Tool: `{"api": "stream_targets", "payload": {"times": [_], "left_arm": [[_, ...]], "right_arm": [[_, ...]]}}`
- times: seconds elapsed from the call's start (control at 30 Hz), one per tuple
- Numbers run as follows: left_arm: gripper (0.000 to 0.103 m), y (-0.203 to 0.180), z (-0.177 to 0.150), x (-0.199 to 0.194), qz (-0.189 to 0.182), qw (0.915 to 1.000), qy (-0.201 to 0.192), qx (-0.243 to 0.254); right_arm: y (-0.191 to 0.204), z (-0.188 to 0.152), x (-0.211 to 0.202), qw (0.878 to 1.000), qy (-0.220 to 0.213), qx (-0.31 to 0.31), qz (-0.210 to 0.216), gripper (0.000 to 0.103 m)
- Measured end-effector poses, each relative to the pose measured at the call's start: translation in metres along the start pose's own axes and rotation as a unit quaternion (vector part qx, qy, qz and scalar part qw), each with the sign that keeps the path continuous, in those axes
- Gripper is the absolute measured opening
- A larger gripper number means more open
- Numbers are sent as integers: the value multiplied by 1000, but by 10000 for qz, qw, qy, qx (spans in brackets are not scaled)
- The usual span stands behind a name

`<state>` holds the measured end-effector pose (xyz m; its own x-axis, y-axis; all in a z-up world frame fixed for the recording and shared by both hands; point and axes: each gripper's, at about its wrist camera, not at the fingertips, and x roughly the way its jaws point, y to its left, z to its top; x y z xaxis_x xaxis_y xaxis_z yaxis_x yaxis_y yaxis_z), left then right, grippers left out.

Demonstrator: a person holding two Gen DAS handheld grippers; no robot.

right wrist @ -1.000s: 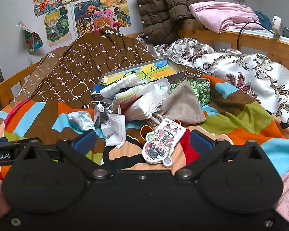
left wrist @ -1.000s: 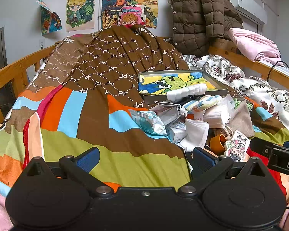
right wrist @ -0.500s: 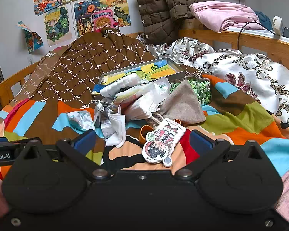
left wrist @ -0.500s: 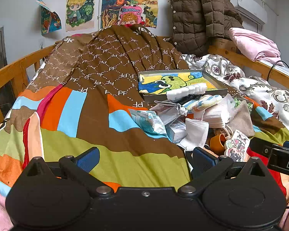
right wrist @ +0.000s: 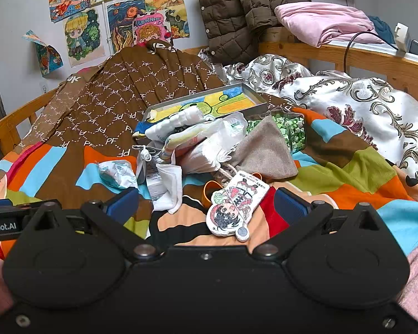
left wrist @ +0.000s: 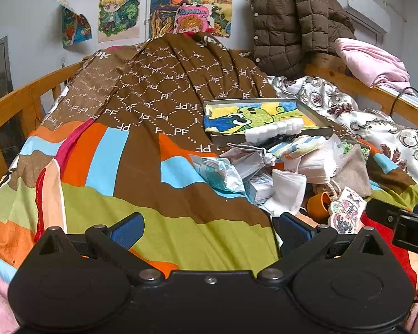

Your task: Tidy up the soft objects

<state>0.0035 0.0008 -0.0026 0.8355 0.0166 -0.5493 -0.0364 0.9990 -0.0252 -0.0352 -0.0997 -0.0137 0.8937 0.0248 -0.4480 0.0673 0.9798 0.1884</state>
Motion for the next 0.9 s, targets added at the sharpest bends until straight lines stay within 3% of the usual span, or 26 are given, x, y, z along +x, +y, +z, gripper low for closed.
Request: {"api": "stream_targets", "payload": {"times": [0.27, 0.47, 0.67, 0.9], "left_arm": [[102, 15, 8, 18, -15, 9989, 320, -333], [102, 18, 27, 38, 31, 9989, 386, -247], [102, 20, 47, 62, 4, 9994, 343, -31], [102, 28, 60, 101, -243, 9986, 453, 88]], "right_arm": [[1, 3, 6, 9998, 168, 28, 41, 103], [3, 8, 17, 9997, 197, -84, 75, 103], [12, 16, 30, 9977, -13, -658, 135, 103], [30, 25, 52, 9843, -419, -1707, 178, 103]]}}
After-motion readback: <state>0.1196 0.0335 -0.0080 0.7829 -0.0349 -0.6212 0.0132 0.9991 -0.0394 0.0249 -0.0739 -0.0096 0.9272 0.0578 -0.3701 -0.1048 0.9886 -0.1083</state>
